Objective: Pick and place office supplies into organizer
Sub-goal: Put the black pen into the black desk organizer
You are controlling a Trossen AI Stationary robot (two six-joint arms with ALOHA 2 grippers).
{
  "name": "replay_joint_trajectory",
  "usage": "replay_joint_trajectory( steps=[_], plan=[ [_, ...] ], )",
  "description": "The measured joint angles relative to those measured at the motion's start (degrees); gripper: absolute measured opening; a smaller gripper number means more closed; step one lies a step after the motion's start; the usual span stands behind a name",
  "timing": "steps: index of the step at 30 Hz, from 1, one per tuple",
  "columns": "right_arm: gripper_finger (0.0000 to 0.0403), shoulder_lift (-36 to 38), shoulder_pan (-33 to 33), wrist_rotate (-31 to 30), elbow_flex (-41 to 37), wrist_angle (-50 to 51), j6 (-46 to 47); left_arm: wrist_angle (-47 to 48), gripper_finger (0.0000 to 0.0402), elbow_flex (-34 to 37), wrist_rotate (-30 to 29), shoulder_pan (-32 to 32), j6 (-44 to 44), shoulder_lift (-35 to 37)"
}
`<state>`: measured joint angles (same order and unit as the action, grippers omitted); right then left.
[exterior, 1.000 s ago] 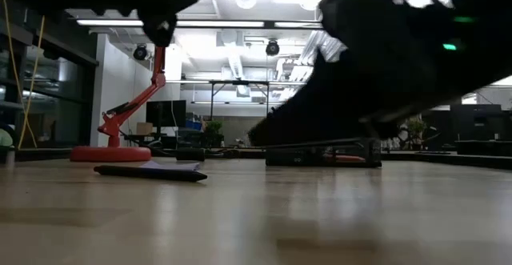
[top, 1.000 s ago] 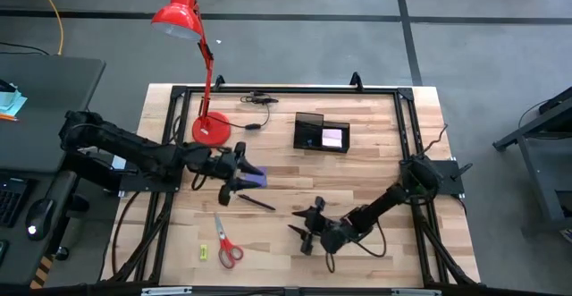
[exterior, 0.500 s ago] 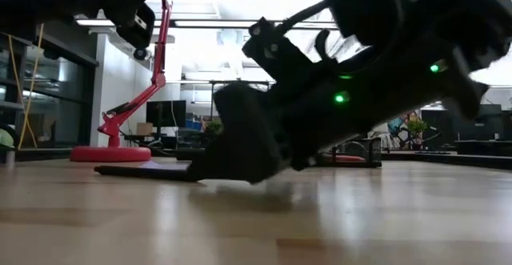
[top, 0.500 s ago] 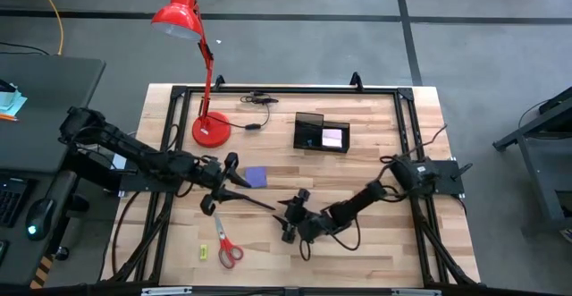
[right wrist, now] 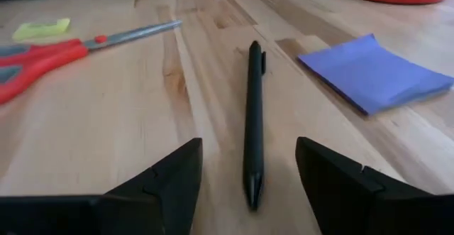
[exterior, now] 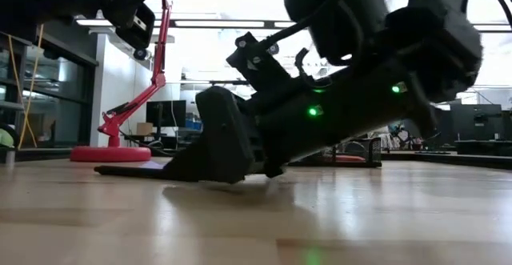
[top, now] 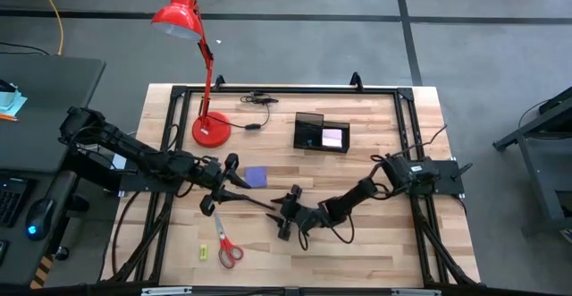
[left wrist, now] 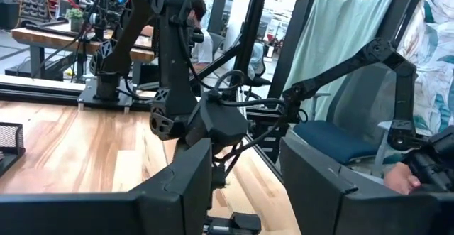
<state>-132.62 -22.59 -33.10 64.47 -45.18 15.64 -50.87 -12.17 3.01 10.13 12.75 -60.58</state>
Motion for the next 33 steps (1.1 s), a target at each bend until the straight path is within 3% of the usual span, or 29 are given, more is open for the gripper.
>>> replay_joint_trajectory(
  steps=[9,17,33],
  plan=[
    [0.0197,0.1,3.5,5.1,0.0,0.4,2.5,0.1,0.015,0.0,0.0,0.0,-0.3,0.0],
    [0.0159,0.3,3.4,5.0,0.1,2.3,2.3,2.0,0.015,0.0,-1.4,0.0,0.0,0.0],
    [0.0015,0.3,3.4,4.6,0.1,3.5,2.7,4.8,0.015,-0.1,-0.8,0.0,0.3,-0.1]
  ],
)
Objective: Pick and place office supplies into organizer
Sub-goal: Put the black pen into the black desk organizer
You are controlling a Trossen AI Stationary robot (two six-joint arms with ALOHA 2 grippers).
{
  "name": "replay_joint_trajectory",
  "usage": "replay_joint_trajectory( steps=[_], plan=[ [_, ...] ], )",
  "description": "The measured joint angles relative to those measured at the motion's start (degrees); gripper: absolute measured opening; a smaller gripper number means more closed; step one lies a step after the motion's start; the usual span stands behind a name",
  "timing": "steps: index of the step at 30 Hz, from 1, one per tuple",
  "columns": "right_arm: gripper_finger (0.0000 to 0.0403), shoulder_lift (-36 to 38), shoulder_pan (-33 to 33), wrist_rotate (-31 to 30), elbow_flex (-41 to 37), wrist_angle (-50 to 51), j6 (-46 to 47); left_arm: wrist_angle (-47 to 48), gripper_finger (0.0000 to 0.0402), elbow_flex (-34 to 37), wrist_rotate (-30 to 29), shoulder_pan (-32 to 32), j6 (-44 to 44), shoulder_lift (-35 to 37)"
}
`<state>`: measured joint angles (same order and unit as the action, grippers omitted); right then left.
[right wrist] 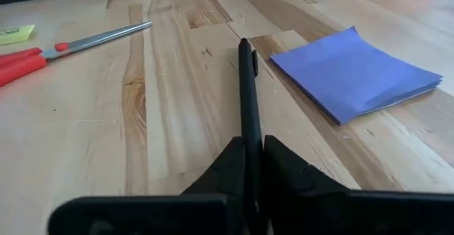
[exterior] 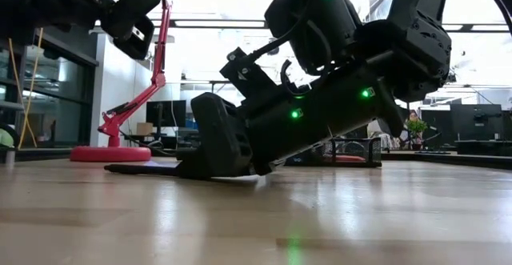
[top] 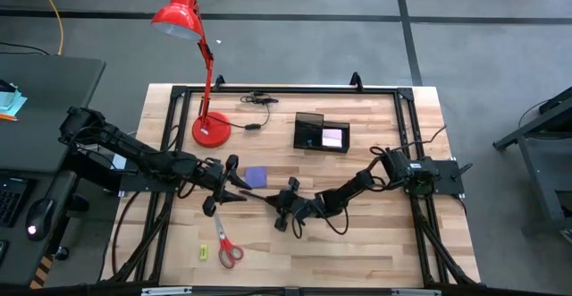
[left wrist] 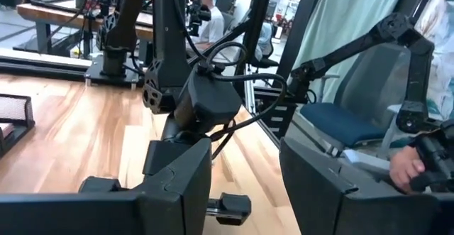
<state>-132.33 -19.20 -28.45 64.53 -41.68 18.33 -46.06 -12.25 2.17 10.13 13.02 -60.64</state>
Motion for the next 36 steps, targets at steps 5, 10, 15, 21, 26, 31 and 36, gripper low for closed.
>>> replay_joint_trajectory(
  steps=[5,10,15,21,26,31,36],
  plan=[
    [0.0027,-0.2,-0.2,0.3,-0.1,-2.0,1.0,-0.5,0.015,0.0,-0.2,0.0,0.9,0.0],
    [0.0033,-0.2,-1.3,2.3,-0.1,-3.8,-0.3,-0.5,0.015,0.0,-0.3,0.0,0.9,0.0],
    [0.0016,-0.1,-2.2,1.7,-0.1,-5.7,-2.1,-1.7,0.015,0.0,-2.2,0.0,0.8,0.0],
    [0.0031,1.4,-3.3,0.2,-0.2,-6.0,-2.8,-2.5,0.015,0.0,-3.7,0.0,1.7,0.0],
    [0.0031,3.7,-5.6,-3.9,-0.2,-6.6,-5.5,-3.4,0.015,0.0,-3.7,0.0,1.8,0.0],
    [0.0016,7.4,-7.9,-8.9,-0.2,-5.0,-8.0,-3.4,0.015,0.0,-4.0,0.0,1.8,0.0],
    [0.0027,10.2,-9.7,-13.3,-0.2,-4.5,-11.5,-3.2,0.015,0.0,-4.1,0.0,1.8,0.0]
  ],
)
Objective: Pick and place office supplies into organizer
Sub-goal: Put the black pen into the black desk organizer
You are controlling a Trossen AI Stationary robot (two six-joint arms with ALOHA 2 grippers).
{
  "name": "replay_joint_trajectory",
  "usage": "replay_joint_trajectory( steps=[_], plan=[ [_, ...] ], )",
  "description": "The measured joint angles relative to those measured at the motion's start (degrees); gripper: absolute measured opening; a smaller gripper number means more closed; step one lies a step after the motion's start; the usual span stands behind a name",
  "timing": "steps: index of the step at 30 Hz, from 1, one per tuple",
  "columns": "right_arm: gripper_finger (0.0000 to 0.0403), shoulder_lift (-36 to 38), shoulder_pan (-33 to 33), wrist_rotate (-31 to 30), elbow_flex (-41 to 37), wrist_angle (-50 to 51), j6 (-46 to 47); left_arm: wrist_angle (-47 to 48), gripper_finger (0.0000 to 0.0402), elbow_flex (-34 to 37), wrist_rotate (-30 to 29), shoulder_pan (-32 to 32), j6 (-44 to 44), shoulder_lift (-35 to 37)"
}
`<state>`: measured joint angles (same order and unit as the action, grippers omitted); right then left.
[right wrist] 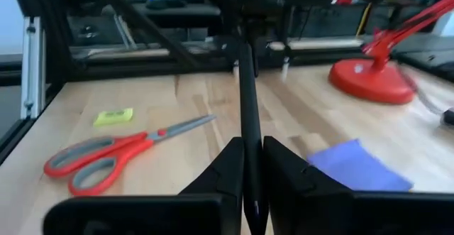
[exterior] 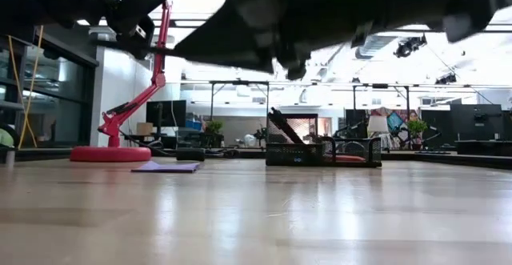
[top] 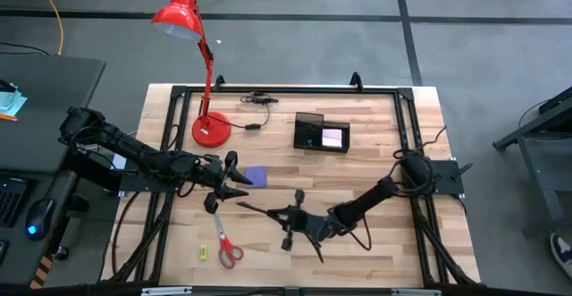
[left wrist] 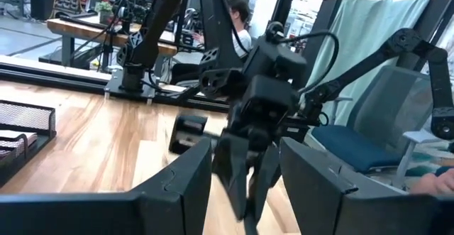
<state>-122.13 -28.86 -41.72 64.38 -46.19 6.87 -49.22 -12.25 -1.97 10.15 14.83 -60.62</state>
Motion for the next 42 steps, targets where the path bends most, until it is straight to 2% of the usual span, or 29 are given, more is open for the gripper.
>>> replay_joint_trajectory(
  steps=[7,14,24,32,42],
  plan=[
    [0.0023,1.3,-0.8,-4.9,0.0,-0.3,-3.9,0.1,0.015,0.0,-0.2,0.0,0.0,0.0],
    [0.0027,1.3,-0.8,-4.9,0.0,-2.4,-6.9,0.1,0.015,0.0,-0.2,0.0,0.5,0.0],
    [0.0019,2.8,-0.8,-8.1,0.0,-4.1,-11.8,0.6,0.015,0.0,-0.2,0.0,0.5,0.0],
    [0.0028,3.1,-0.8,-10.1,0.0,-5.4,-14.5,0.8,0.015,0.0,-0.3,0.0,0.5,0.0],
    [0.0027,3.1,-0.8,-12.5,0.0,-8.4,-16.9,1.4,0.015,0.0,-2.7,0.0,0.5,0.0]
  ],
)
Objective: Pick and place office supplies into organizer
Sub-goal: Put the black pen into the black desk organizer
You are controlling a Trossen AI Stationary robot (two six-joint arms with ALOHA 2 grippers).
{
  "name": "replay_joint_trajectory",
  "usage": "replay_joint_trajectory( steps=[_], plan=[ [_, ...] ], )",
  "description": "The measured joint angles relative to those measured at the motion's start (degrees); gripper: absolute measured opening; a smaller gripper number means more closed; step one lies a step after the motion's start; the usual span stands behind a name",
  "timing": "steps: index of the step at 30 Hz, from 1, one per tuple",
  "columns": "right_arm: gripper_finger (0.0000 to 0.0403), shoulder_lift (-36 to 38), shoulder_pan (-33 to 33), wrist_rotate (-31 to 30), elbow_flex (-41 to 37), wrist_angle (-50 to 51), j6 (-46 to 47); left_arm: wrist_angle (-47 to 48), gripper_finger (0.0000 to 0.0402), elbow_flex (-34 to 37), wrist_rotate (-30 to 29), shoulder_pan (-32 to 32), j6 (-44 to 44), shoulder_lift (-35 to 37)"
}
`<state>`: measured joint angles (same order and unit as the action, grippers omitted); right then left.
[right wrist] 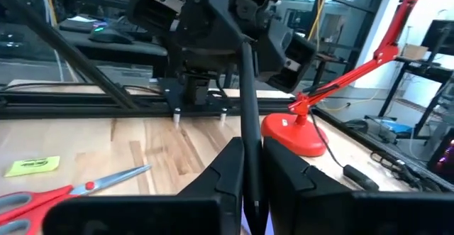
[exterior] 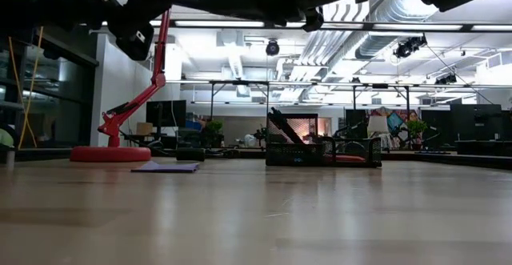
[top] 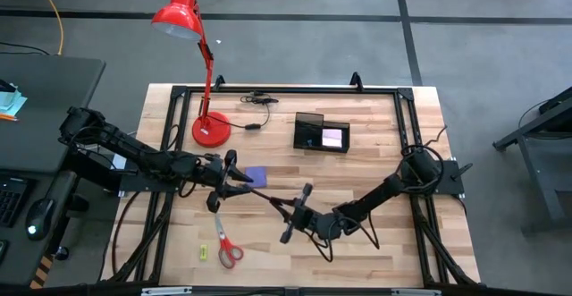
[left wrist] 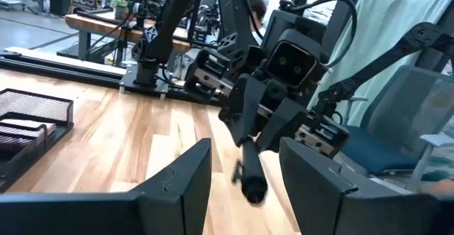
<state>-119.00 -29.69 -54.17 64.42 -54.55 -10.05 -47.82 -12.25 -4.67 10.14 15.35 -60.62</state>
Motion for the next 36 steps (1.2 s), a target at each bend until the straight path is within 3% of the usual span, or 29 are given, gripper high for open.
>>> replay_joint_trajectory(
  steps=[20,31,36],
  plan=[
    [0.0023,0.0,0.0,-0.9,0.0,-0.6,-1.0,0.0,0.0146,0.0,-1.0,0.0,1.5,0.0],
    [0.0024,0.0,0.0,-1.1,0.0,-0.4,-1.0,0.2,0.003,0.0,-0.8,0.0,1.7,0.0],
    [0.0032,0.0,0.0,-1.1,0.0,-0.4,-1.1,0.1,0.002,0.0,-0.7,0.0,1.6,0.0]
  ],
)
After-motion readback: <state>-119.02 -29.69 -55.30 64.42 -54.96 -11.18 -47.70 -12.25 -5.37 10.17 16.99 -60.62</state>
